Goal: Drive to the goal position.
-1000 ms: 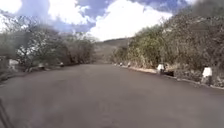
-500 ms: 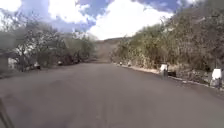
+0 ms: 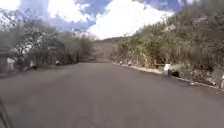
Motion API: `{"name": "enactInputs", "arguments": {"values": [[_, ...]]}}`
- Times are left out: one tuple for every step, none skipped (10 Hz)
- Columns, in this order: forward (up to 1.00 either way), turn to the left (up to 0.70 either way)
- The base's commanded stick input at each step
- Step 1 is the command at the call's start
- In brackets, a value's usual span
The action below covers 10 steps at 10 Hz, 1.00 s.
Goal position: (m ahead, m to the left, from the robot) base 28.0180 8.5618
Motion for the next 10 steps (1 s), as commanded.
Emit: {"name": "enactInputs", "arguments": {"values": [[0.70,0.01],[0.70,0.01],[0.70,0.02],[0.70,0.02],[0.70,0.03],[0.70,0.02],[0.70,0.03],[0.70,0.03],[0.70,0.03],[0.70,0.03]]}}
